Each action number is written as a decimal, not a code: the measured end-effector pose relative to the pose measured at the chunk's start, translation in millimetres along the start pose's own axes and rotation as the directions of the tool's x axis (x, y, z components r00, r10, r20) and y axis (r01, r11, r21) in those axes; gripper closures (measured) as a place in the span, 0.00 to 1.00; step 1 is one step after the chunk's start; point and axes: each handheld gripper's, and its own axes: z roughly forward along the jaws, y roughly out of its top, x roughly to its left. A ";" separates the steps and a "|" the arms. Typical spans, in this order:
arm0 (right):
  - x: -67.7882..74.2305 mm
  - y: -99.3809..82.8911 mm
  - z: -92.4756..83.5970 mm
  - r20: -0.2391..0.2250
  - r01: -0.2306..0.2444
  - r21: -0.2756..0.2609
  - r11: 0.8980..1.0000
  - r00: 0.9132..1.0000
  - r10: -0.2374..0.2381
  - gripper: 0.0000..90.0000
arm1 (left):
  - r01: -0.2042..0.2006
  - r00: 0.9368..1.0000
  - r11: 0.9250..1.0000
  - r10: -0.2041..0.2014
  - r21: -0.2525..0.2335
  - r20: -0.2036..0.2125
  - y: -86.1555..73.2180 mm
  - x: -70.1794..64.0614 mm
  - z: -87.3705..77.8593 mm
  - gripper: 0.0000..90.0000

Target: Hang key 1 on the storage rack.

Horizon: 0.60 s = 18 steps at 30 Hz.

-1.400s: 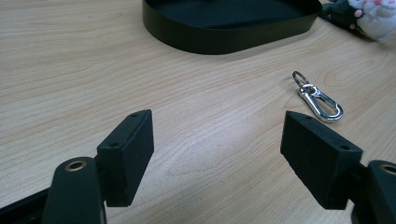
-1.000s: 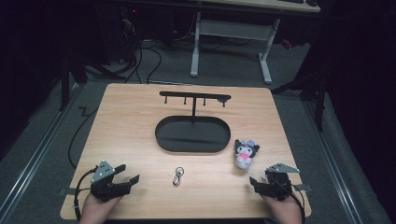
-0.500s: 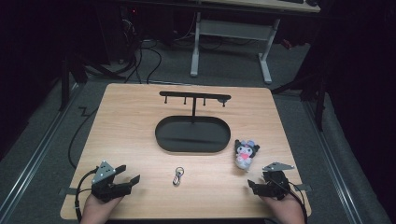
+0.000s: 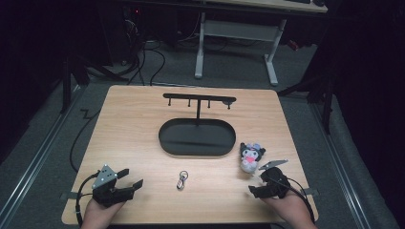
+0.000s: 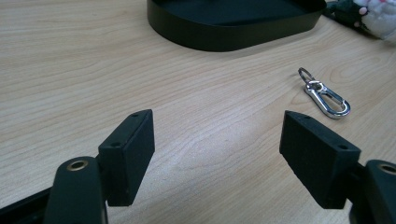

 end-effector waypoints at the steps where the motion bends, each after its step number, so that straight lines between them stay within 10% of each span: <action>1: 0.6 2.0 -0.8 -0.005 0.002 0.010 1.000 1.000 -0.002 0.31 | -0.001 1.000 1.000 0.001 0.000 0.002 0.0 0.1 0.1 0.30; 18: -1.4 62.8 -9.4 -0.008 -0.013 0.233 0.972 1.000 0.016 0.30 | -0.022 1.000 1.000 0.022 -0.001 0.022 0.3 1.3 0.5 0.31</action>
